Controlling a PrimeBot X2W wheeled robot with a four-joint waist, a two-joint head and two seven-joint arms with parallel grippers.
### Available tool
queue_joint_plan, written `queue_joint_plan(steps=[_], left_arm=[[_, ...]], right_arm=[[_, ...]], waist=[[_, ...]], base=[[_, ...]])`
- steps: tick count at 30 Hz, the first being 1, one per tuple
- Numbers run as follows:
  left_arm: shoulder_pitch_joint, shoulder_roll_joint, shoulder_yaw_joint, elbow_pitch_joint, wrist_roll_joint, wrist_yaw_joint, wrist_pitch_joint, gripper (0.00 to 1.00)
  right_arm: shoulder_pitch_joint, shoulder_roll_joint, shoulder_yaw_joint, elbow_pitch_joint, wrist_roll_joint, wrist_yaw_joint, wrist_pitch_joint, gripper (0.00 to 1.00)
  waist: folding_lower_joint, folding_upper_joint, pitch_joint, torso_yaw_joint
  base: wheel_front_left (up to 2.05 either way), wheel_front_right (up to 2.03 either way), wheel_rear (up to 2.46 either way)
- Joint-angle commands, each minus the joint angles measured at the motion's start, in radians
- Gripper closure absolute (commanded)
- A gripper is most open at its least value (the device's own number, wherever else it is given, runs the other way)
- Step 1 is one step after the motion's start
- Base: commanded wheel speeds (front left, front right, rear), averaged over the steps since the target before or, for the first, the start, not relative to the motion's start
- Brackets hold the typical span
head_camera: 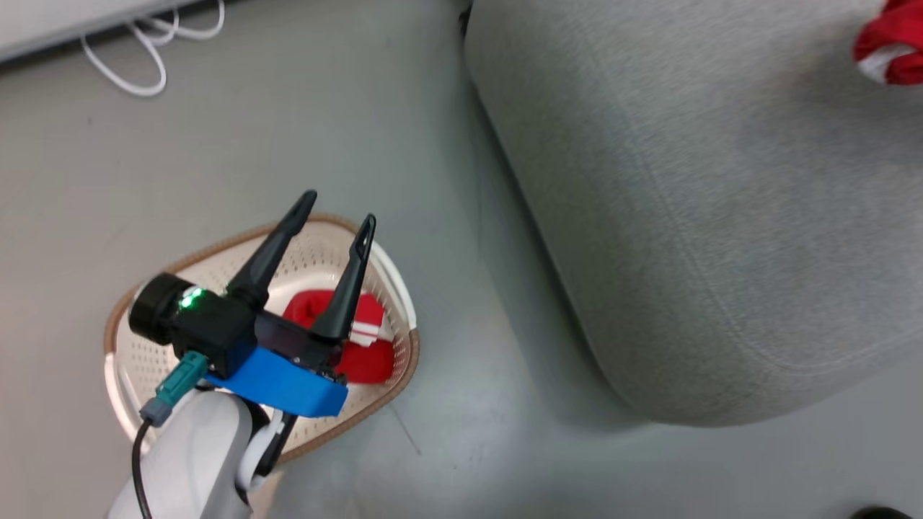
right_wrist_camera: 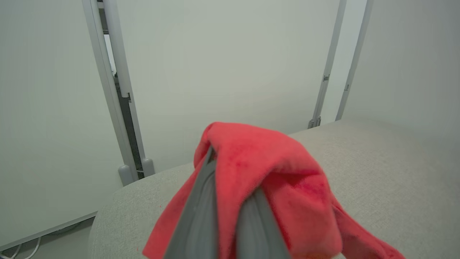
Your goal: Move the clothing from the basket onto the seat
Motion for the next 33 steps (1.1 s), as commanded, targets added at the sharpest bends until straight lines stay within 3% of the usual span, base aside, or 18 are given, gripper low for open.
queue_joint_plan(steps=[1, 7, 16, 17, 18, 19, 20, 33], left_arm=[[-0.023, 0.010, 0.002, -0.012, 0.006, -0.002, -0.003, 0.00], [-0.051, 0.030, 0.000, -0.042, 0.016, -0.002, -0.003, 0.00], [-0.056, 0.040, 0.004, -0.044, 0.012, -0.002, -0.003, 0.00], [-0.056, 0.040, 0.004, -0.042, 0.012, -0.002, -0.003, 0.00], [-0.056, 0.041, 0.005, -0.040, 0.012, -0.002, -0.003, 0.00], [-0.056, 0.040, 0.005, -0.038, 0.012, -0.002, -0.003, 0.00], [-0.056, 0.040, 0.004, -0.037, 0.012, -0.002, -0.003, 0.00], [-0.056, 0.024, -0.007, -0.019, 0.003, -0.002, -0.003, 0.00]], right_arm=[[-0.005, 0.009, -0.018, 0.005, -0.015, 0.000, -0.008, 1.00], [0.019, 0.065, -0.123, 0.052, -0.073, 0.000, -0.018, 1.00], [0.055, 0.138, -0.190, 0.078, -0.130, 0.000, -0.020, 1.00], [0.056, 0.141, -0.192, 0.077, -0.135, 0.000, -0.020, 0.63], [0.057, 0.144, -0.194, 0.075, -0.139, 0.000, -0.020, 0.63], [0.057, 0.146, -0.195, 0.074, -0.142, 0.000, -0.020, 0.11], [0.058, 0.148, -0.197, 0.073, -0.145, 0.000, -0.020, 0.00], [0.077, 0.156, -0.196, 0.062, -0.166, 0.000, -0.020, 0.00]], waist=[[-0.0002, 0.0000, 0.077, 0.047], [-0.0002, 0.0000, 0.152, 0.061], [-0.0002, 0.0000, 0.171, 0.060], [-0.0002, 0.0000, 0.170, 0.059], [-0.0002, 0.0000, 0.168, 0.058], [-0.0002, 0.0000, 0.167, 0.057], [-0.0002, 0.0000, 0.165, 0.056], [-0.0002, 0.0000, 0.128, 0.054]], base=[[0.00, 0.00, 0.00], [0.00, 0.00, 0.00], [0.00, 0.00, 0.00], [0.00, 0.00, 0.00], [0.00, 0.00, 0.00], [0.00, 0.00, 0.00], [0.00, 0.00, 0.00], [0.00, 0.00, 0.00]])
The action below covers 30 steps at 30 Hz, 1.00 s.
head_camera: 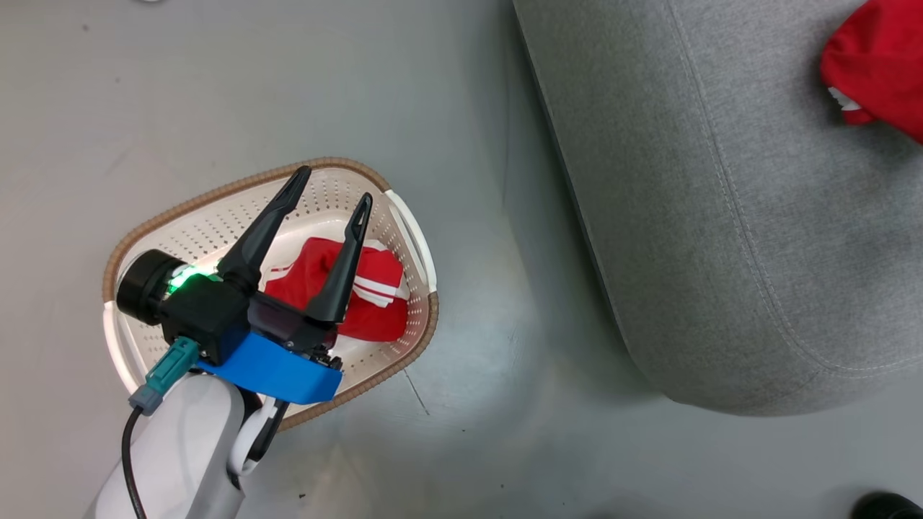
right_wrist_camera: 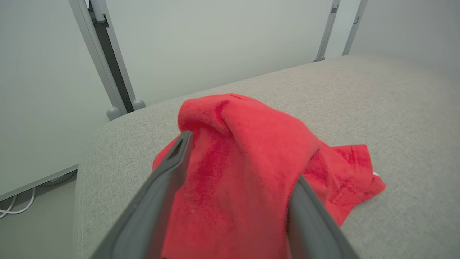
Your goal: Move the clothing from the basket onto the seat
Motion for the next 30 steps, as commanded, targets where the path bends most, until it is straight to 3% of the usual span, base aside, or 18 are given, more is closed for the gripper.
queue_joint_plan(steps=[1, 17, 25, 30], left_arm=[[-0.010, -0.004, 0.001, 0.004, -0.007, -0.002, -0.003, 0.00], [0.104, -0.122, 0.045, 0.063, -0.044, -0.002, -0.003, 0.00], [0.188, -0.173, 0.107, 0.104, -0.047, -0.002, -0.003, 0.00], [0.238, -0.194, 0.152, 0.130, -0.039, -0.002, -0.003, 0.00]], right_arm=[[0.022, 0.003, -0.002, -0.007, -0.008, 0.000, -0.005, 0.00], [0.257, 0.008, -0.016, -0.073, -0.099, 0.000, -0.001, 0.00], [0.427, 0.044, 0.004, -0.235, -0.149, 0.000, 0.040, 0.00], [0.537, 0.100, 0.022, -0.371, -0.172, 0.000, 0.083, 0.00]], waist=[[0.0000, 0.0000, -0.013, 0.002], [0.0000, 0.0000, -0.266, 0.043], [0.0000, 0.0000, -0.391, 0.087], [0.0000, 0.0000, -0.446, 0.121]], base=[[0.00, 0.00, 0.00], [0.00, 0.00, 0.00], [0.00, 0.00, 0.00], [0.00, 0.00, 0.00]])
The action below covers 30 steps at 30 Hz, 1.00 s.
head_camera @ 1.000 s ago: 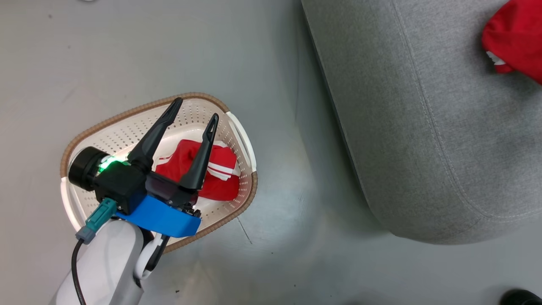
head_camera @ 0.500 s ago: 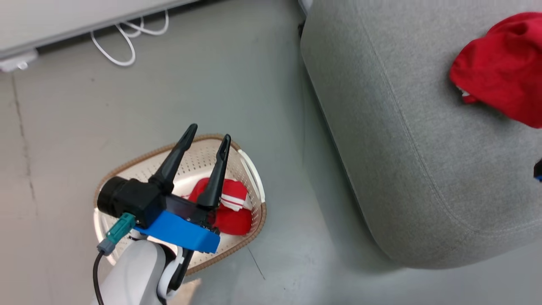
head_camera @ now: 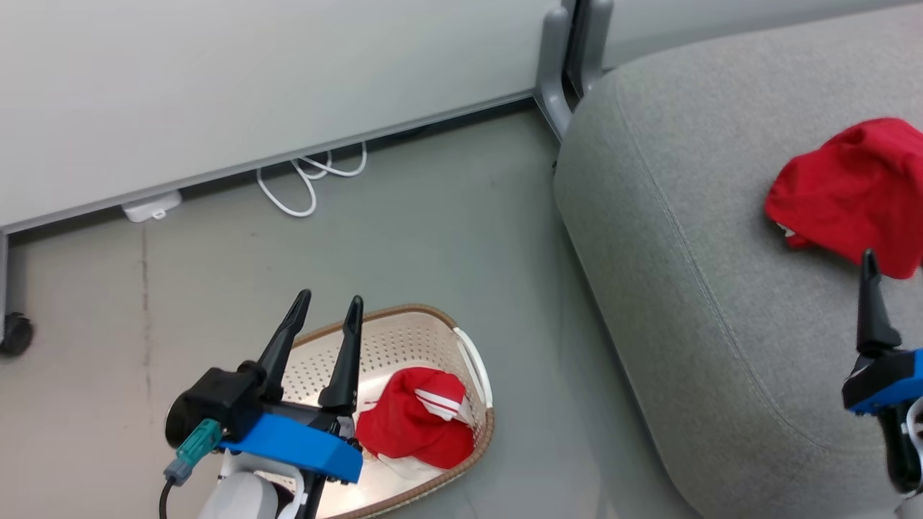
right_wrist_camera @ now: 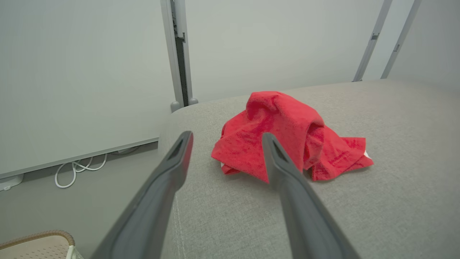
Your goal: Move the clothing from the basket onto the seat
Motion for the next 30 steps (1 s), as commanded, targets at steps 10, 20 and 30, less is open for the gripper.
queue_joint_plan(steps=[10, 20, 30], left_arm=[[0.049, -0.026, 0.086, 0.056, 0.017, -0.002, -0.003, 0.00], [0.038, -0.036, 0.142, 0.106, 0.019, -0.002, -0.003, 0.00], [0.064, -0.038, 0.199, 0.152, 0.030, -0.002, -0.003, 0.00]], right_arm=[[0.188, 0.102, 0.077, -0.259, -0.053, 0.000, 0.091, 0.00], [0.255, 0.130, 0.164, -0.318, -0.042, 0.000, 0.123, 0.00], [0.289, 0.159, 0.229, -0.308, -0.030, 0.000, 0.113, 0.00]], waist=[[0.0002, -0.0001, -0.090, 0.132], [0.0002, -0.0001, -0.130, 0.221], [0.0002, -0.0001, -0.160, 0.264]], base=[[0.00, 0.00, 0.00], [0.00, 0.00, 0.00], [0.00, 0.00, 0.00]])
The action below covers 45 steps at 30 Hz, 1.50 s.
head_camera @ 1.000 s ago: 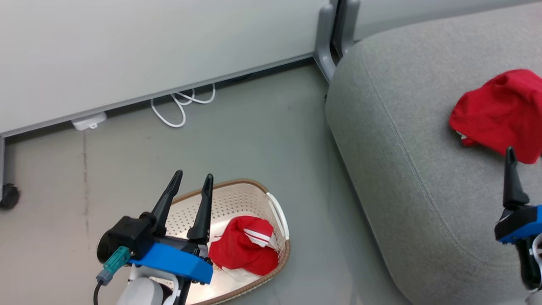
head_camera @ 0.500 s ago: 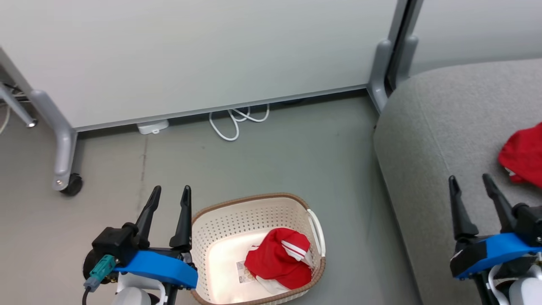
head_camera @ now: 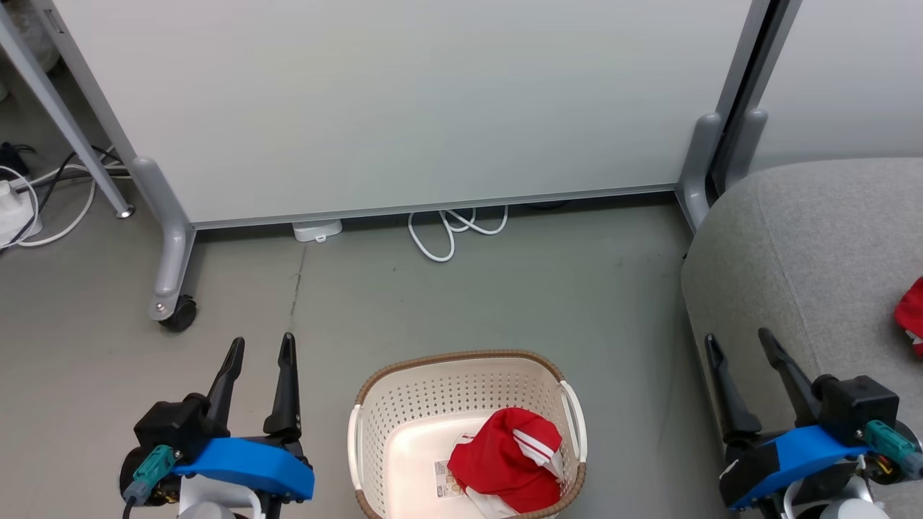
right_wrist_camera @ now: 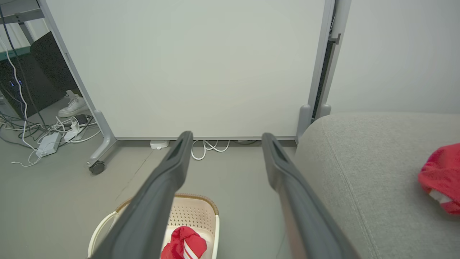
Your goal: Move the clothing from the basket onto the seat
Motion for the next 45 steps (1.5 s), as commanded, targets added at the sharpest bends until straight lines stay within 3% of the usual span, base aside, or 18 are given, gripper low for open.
queue_joint_plan(steps=[1, 33, 45], left_arm=[[0.009, 0.000, 0.011, 0.013, 0.007, -0.002, -0.003, 0.00], [0.001, -0.003, 0.038, 0.038, 0.008, -0.002, -0.003, 0.00], [-0.047, 0.009, 0.006, 0.046, 0.005, -0.002, -0.003, 0.00]], right_arm=[[0.021, 0.008, 0.007, 0.009, 0.005, 0.000, -0.006, 0.00], [-0.016, 0.025, 0.026, 0.059, 0.020, 0.000, -0.038, 0.00], [-0.071, 0.027, 0.033, 0.031, 0.016, 0.000, -0.047, 0.00]], waist=[[0.0001, 0.0000, -0.004, 0.010], [0.0001, 0.0000, 0.018, -0.004], [0.0001, 0.0000, 0.154, -0.049]], base=[[0.00, 0.00, 0.00], [0.00, 0.00, 0.00], [0.00, 0.00, 0.00]])
